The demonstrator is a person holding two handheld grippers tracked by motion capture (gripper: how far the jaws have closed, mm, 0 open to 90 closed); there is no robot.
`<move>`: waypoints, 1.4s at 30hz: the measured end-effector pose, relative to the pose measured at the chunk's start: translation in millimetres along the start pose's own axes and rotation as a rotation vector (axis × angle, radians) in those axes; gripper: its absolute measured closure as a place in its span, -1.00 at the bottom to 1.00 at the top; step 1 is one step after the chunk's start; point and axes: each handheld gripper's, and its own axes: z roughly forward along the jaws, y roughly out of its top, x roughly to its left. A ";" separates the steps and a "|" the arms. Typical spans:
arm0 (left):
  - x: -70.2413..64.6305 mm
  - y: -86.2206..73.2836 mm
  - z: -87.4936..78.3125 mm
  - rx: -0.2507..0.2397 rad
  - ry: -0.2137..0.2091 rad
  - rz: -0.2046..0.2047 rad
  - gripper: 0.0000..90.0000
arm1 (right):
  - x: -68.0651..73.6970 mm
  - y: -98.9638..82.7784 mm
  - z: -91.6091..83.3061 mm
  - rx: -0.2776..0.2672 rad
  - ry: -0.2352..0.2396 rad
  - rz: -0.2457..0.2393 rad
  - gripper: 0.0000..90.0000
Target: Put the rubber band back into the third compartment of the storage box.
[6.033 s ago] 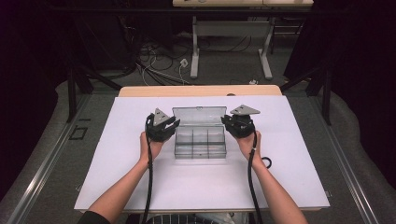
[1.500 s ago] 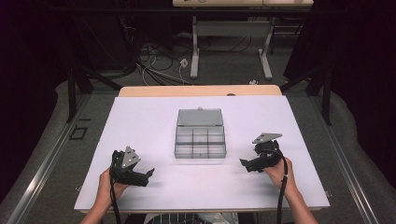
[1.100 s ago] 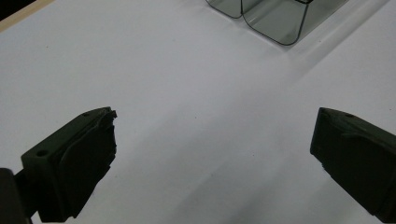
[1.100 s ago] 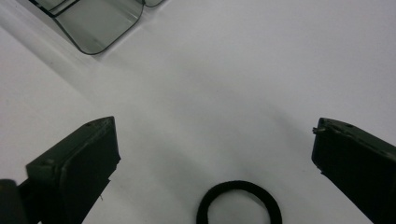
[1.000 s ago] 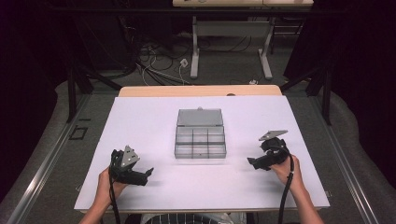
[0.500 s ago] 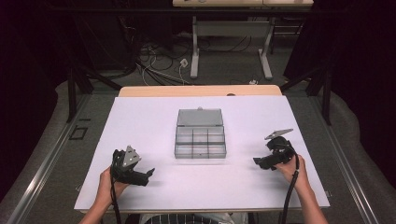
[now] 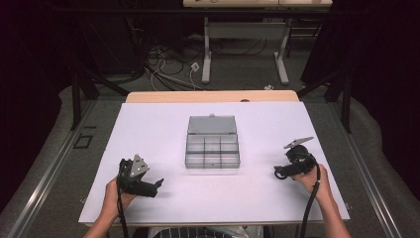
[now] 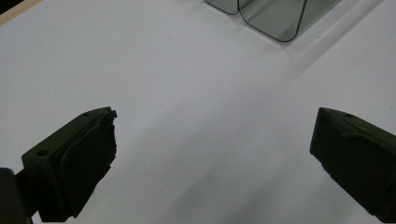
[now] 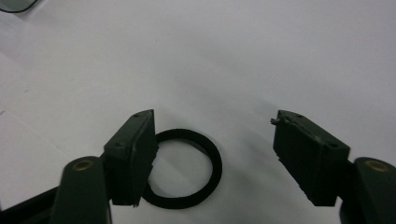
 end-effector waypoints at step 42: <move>1.0 -0.4 1.3 0.010 0.001 0.003 -0.99 | 2.6 -1.6 1.9 0.080 0.015 -0.018 0.92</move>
